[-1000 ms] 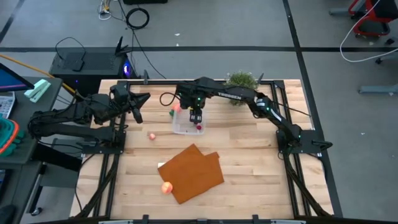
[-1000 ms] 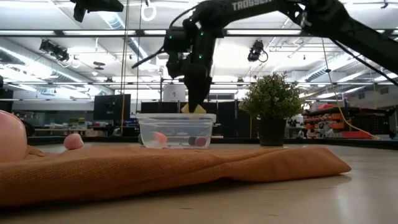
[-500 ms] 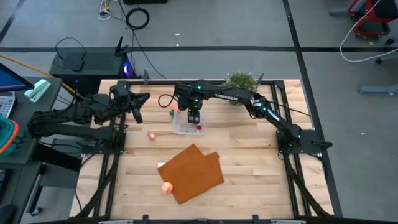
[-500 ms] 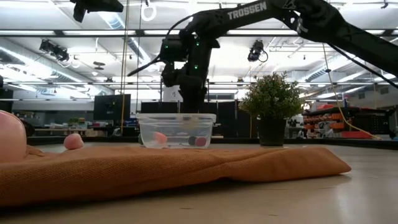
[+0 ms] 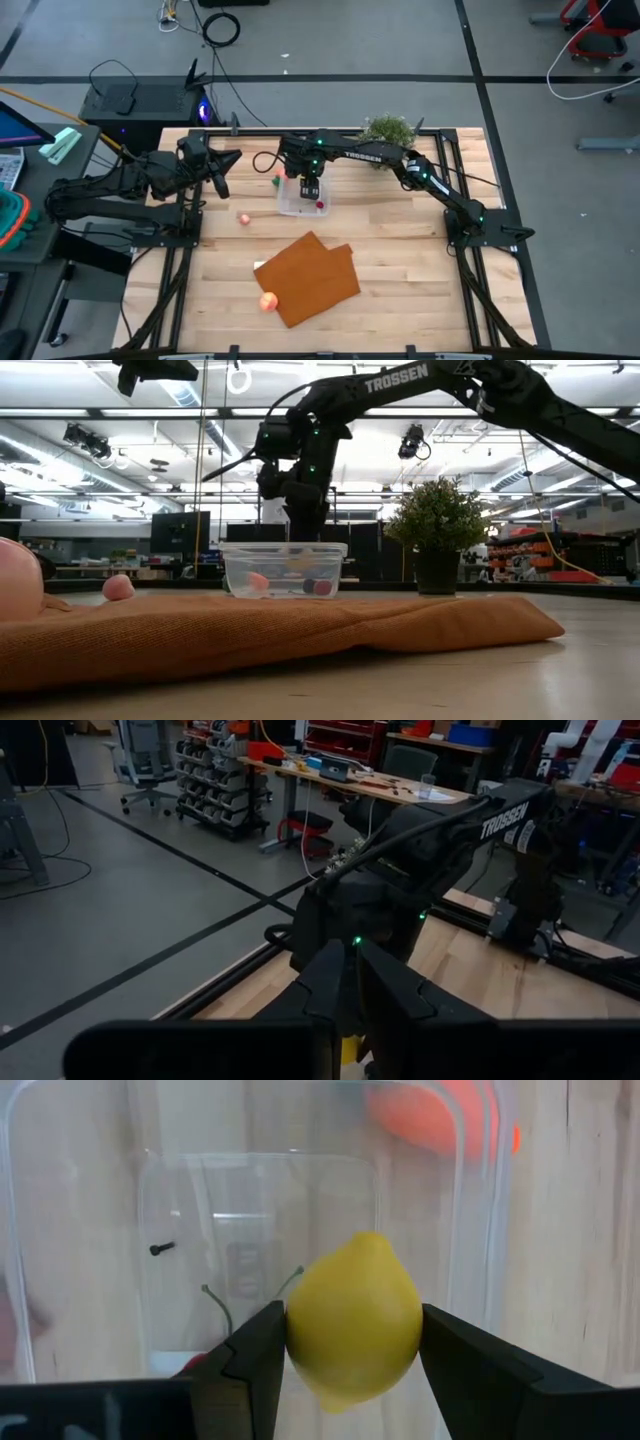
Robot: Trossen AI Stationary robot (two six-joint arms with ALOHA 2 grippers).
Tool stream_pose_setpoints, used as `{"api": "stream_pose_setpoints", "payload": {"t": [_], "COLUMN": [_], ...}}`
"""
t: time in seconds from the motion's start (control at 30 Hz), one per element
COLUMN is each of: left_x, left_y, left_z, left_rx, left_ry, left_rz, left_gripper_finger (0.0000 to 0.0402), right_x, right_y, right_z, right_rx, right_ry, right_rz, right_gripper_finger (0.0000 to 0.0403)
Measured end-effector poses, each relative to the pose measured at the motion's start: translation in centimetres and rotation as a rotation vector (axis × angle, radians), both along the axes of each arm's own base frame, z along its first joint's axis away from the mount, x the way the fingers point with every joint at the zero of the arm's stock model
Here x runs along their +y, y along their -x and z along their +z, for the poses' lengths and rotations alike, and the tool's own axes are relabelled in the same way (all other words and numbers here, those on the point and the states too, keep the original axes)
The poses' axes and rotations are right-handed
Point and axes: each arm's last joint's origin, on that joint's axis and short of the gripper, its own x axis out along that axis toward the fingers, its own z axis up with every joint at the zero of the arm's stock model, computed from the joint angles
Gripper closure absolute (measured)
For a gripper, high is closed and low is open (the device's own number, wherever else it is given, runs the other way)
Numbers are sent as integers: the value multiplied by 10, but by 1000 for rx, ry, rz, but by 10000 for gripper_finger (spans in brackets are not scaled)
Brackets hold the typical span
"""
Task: Pick and placing Produce into tupperware
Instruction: Put the yellow lemon into the transparent bin
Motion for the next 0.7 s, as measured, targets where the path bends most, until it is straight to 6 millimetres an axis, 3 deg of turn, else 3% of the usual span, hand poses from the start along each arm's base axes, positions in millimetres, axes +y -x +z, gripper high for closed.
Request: {"api": "stream_pose_setpoints", "payload": {"t": [0.7], "left_x": [0], "left_y": [0], "left_z": [0], "left_rx": [4], "left_ry": [-1], "left_rz": [0], "left_gripper_finger": [368], "right_x": [15], "right_y": [-2], "right_z": [-34], "right_rx": [56], "right_ry": [9], "right_rz": [17], "right_gripper_finger": [229]}}
